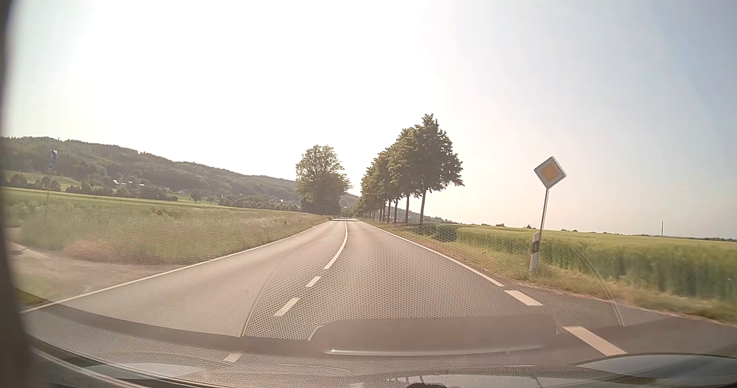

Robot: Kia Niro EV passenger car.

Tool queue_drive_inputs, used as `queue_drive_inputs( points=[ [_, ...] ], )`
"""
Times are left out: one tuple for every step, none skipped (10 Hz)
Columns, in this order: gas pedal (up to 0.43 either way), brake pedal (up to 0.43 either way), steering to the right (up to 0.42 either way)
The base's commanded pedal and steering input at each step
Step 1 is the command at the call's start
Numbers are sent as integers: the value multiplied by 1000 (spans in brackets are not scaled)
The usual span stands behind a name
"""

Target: Follow the waypoints while adhering to traffic rules and regulations

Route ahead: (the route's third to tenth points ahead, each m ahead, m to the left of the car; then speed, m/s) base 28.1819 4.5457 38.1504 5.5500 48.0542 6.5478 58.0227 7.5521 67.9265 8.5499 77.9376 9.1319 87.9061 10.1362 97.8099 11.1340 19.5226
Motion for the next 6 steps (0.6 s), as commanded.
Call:
queue_drive_inputs(
  points=[
    [358,0,-13],
    [358,0,-13],
    [358,0,-13],
    [358,0,-13],
    [358,0,-13],
    [358,0,-12]
  ],
)
